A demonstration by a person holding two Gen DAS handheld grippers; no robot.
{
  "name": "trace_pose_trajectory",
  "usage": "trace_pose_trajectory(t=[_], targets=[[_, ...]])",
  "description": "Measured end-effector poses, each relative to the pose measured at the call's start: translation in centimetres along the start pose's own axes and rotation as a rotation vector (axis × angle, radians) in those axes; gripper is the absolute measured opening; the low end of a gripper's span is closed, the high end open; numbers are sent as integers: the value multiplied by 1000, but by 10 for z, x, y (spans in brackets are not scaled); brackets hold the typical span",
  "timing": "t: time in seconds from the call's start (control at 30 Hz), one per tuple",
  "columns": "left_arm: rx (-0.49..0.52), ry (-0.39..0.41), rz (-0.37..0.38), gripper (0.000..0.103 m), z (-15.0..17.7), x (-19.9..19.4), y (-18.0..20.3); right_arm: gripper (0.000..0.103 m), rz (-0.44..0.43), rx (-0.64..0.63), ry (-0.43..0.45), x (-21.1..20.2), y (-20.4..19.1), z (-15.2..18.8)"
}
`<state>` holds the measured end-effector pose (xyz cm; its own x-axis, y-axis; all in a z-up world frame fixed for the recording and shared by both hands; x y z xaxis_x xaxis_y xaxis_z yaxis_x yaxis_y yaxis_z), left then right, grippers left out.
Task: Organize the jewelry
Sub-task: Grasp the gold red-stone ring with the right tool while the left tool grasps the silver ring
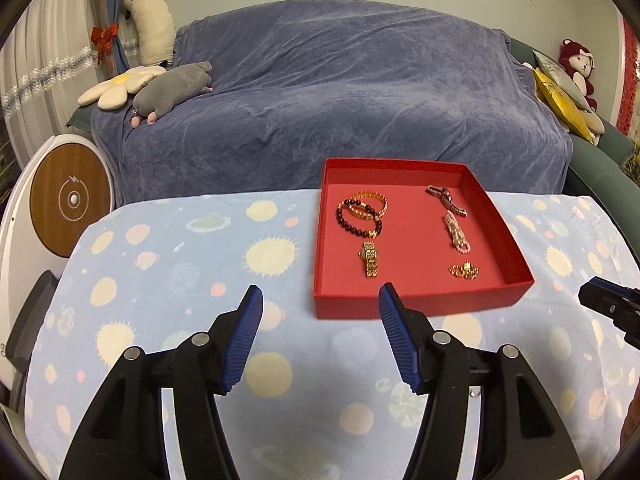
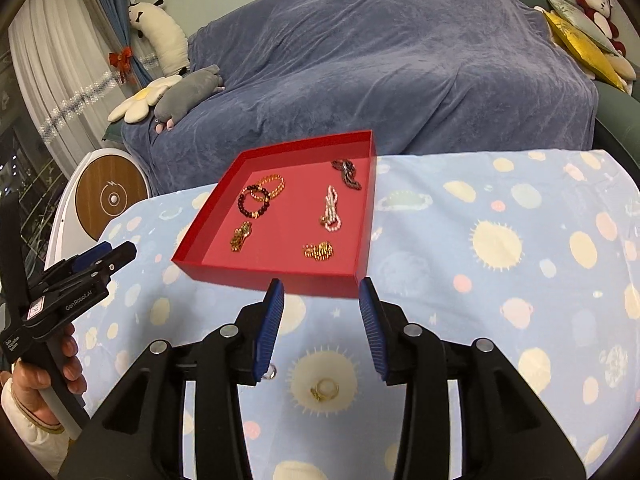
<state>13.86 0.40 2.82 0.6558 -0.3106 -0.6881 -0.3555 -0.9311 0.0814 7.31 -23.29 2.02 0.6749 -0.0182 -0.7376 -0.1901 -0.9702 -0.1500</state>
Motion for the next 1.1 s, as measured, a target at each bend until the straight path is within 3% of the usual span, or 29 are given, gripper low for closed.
trace_pose_trajectory(t=[0.27,0.5,1.1], targets=[[-97,-49,56,63,55,-14,-1,37,-20,-46,-18,-15,-20,50],[-58,-90,82,63,83,-8,16,37,3,-127,-93,7,-31,91],[-7,-160,125,63,98,19,40,32,47,-77,-155,53,-24,99]])
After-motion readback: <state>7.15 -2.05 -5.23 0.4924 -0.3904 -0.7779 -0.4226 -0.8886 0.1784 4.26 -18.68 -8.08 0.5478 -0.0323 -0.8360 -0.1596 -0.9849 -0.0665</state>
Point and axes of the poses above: each gripper's, at about its wrist camera, not at the fingertips, and x roughly the way its jaws point, y to its right, z to its underside, the point moved 6 cm from there along x, roughly the way its jaws point, and after that the axes turned 10 degrees about z, right-handed, at the moved point
